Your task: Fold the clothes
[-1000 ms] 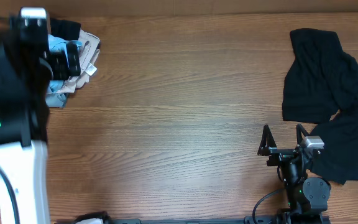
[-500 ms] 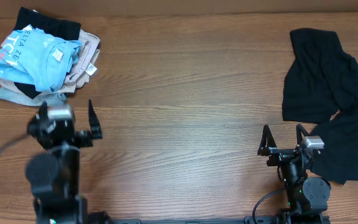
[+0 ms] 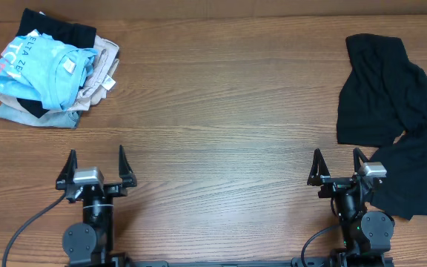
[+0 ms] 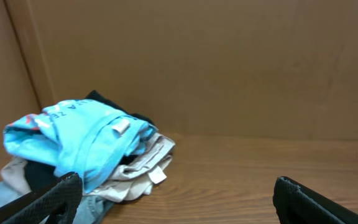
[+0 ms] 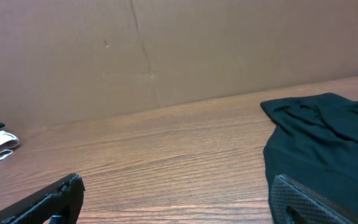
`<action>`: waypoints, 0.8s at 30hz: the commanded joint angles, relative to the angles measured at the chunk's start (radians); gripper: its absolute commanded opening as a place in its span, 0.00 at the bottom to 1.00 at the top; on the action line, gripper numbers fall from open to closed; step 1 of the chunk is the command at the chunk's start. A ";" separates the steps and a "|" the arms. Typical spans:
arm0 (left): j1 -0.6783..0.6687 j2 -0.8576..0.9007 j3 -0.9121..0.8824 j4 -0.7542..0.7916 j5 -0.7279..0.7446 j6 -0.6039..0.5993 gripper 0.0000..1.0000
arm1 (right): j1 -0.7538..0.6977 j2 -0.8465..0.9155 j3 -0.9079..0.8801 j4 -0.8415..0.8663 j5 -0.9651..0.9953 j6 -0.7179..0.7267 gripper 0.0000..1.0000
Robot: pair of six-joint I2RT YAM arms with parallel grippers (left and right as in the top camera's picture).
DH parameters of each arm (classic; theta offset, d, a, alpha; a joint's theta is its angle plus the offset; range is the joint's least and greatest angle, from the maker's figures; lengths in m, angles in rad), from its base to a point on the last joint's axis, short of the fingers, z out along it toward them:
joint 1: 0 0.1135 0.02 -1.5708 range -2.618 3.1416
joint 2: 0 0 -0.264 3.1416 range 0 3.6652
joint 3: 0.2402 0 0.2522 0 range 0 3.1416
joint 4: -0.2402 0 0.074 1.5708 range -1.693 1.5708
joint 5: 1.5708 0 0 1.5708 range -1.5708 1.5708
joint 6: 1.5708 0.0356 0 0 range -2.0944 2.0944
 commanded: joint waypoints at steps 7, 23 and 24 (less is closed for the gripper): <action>-0.035 -0.054 -0.062 -0.009 -0.043 -0.017 1.00 | 0.006 -0.012 -0.010 0.003 -0.001 -0.003 1.00; -0.035 -0.053 -0.062 -0.163 -0.036 -0.010 1.00 | 0.006 -0.012 -0.010 0.003 -0.001 -0.003 1.00; -0.035 -0.053 -0.062 -0.163 -0.036 -0.010 1.00 | 0.006 -0.012 -0.010 0.003 -0.001 -0.003 1.00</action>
